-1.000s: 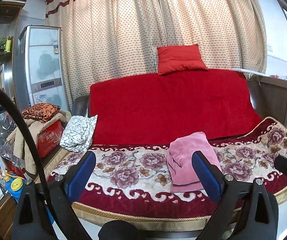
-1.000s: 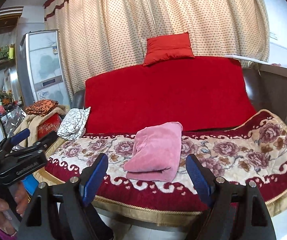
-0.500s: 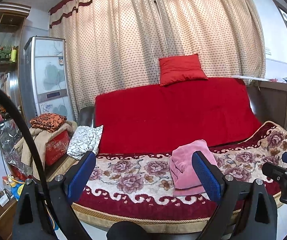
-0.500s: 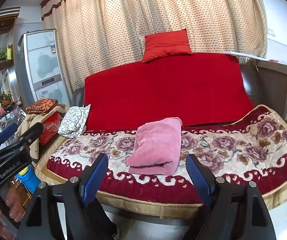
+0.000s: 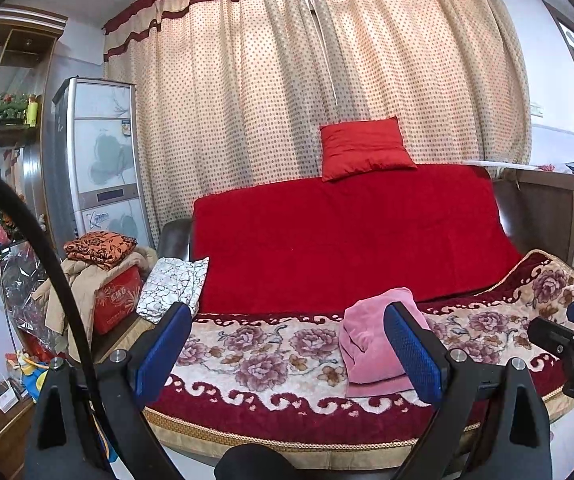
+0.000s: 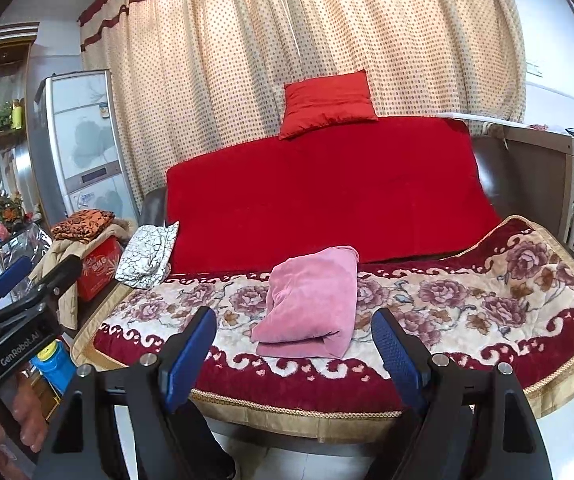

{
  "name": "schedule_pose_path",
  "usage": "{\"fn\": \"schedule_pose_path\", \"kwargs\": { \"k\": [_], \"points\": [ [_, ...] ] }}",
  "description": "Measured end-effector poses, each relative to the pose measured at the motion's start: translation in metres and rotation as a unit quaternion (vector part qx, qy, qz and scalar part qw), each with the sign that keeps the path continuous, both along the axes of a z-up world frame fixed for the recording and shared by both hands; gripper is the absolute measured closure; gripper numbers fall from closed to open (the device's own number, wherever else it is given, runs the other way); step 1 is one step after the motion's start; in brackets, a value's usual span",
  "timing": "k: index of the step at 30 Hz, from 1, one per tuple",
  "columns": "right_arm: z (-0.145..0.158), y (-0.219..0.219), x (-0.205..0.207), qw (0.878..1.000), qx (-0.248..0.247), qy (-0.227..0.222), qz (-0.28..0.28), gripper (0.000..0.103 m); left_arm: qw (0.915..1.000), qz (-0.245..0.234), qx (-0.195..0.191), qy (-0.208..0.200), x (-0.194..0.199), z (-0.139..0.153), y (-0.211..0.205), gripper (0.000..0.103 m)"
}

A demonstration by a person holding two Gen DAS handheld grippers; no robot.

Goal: Fold large clothes

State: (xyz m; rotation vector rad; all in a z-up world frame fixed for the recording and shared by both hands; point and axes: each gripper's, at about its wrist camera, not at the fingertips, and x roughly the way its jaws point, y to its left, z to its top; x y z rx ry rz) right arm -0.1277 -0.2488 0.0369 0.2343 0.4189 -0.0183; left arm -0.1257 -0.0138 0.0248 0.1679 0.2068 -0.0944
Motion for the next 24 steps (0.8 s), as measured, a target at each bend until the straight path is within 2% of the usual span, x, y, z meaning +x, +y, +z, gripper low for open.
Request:
{"fn": "schedule_pose_path", "kwargs": {
  "k": [24],
  "points": [
    [0.0017, -0.0032, -0.0035, 1.000, -0.001, -0.006, -0.010, 0.021, 0.9999, -0.004, 0.011, 0.006, -0.0045, -0.0027, -0.0028, 0.006]
  ]
}}
